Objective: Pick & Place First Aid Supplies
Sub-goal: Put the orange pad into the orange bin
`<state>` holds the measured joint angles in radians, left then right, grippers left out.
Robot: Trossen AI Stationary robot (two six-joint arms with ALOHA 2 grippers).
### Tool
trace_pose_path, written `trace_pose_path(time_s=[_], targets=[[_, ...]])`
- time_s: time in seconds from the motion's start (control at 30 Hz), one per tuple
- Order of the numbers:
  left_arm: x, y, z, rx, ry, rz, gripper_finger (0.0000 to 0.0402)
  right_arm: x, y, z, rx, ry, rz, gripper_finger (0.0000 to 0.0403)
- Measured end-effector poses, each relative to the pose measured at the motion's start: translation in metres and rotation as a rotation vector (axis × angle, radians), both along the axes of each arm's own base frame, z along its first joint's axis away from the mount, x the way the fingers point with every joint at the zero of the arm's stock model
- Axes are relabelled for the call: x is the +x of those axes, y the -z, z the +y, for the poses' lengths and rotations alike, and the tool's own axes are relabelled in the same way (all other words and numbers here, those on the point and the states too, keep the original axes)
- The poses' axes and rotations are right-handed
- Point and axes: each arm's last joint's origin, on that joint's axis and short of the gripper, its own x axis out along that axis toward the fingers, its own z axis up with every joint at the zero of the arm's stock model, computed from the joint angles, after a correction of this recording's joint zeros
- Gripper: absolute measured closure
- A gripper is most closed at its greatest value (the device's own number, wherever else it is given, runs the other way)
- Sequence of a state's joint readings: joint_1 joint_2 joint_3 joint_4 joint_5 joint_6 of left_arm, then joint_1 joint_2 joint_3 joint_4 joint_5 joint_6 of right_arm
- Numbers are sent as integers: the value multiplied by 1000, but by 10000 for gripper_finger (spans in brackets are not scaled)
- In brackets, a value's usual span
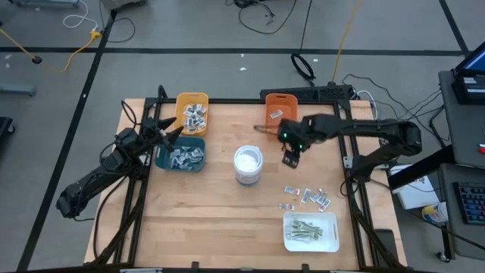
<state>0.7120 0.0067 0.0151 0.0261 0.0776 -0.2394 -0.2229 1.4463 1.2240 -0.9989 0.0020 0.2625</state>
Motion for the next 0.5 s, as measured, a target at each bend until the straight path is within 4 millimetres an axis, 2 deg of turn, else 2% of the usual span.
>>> trace_pose_path(time_s=[0.3,0.5], targets=[[0,0,0,0,0,-1,96,-9,18,69,-5,-141,-17,186],[0,0,0,0,0,0,96,-21,41,108,19,-190,-68,188]])
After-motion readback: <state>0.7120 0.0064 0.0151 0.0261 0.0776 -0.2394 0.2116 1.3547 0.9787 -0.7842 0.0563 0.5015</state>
